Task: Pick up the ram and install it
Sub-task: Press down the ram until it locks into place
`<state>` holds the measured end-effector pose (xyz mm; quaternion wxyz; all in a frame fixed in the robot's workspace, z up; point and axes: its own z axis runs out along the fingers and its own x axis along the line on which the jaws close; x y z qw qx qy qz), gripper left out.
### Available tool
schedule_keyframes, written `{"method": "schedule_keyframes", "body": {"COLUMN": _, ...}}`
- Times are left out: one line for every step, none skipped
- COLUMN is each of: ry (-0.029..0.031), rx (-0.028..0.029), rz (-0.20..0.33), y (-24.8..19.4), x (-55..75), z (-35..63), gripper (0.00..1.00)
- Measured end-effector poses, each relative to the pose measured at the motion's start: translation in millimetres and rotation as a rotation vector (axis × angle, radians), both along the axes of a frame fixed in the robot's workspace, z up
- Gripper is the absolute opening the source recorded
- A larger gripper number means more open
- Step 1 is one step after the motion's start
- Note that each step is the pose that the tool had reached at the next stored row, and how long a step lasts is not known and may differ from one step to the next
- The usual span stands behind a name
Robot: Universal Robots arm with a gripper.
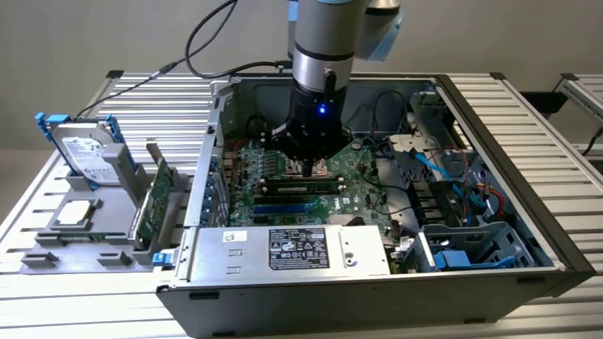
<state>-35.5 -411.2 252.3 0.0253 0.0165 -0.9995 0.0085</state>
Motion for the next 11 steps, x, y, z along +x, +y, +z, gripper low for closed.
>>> {"method": "schedule_keyframes", "body": {"ry": 0.0000, "rx": 0.0000, "rz": -0.009, "y": -2.7, "x": 0.0, "z": 0.4, "gripper": 0.11}}
{"method": "schedule_keyframes", "body": {"ry": 0.0002, "rx": -0.0001, "rz": -0.017, "y": -6.2, "x": 0.1, "z": 0.8, "gripper": 0.11}}
{"method": "schedule_keyframes", "body": {"ry": 0.0002, "rx": -0.0001, "rz": -0.023, "y": -8.2, "x": 0.1, "z": 0.8, "gripper": 0.11}}
{"method": "schedule_keyframes", "body": {"ry": 0.0002, "rx": 0.0000, "rz": -0.023, "y": -9.1, "x": 0.1, "z": 0.8, "gripper": 0.11}}
{"method": "schedule_keyframes", "body": {"ry": 0.0003, "rx": 0.0000, "rz": -0.023, "y": -9.3, "x": 0.1, "z": 0.8, "gripper": 0.11}}
{"method": "schedule_keyframes", "body": {"ry": 0.0002, "rx": 0.0001, "rz": -0.023, "y": -9.3, "x": 0.1, "z": 0.8, "gripper": 0.11}}
{"method": "schedule_keyframes", "body": {"ry": 0.0002, "rx": 0.0000, "rz": -0.023, "y": -9.3, "x": 0.1, "z": 0.8, "gripper": 0.11}}
{"method": "schedule_keyframes", "body": {"ry": 0.0002, "rx": 0.0001, "rz": -0.023, "y": -9.3, "x": 0.1, "z": 0.8, "gripper": 0.11}}
{"method": "schedule_keyframes", "body": {"ry": 0.0002, "rx": 0.0002, "rz": -0.023, "y": -9.3, "x": 0.1, "z": 0.8, "gripper": 0.11}}
{"method": "schedule_keyframes", "body": {"ry": 0.0003, "rx": 0.0001, "rz": -0.023, "y": -9.3, "x": 0.1, "z": 0.8, "gripper": 0.11}}
{"method": "schedule_keyframes", "body": {"ry": 0.0003, "rx": 0.0001, "rz": -0.023, "y": -9.3, "x": 0.1, "z": 0.8, "gripper": 0.11}}
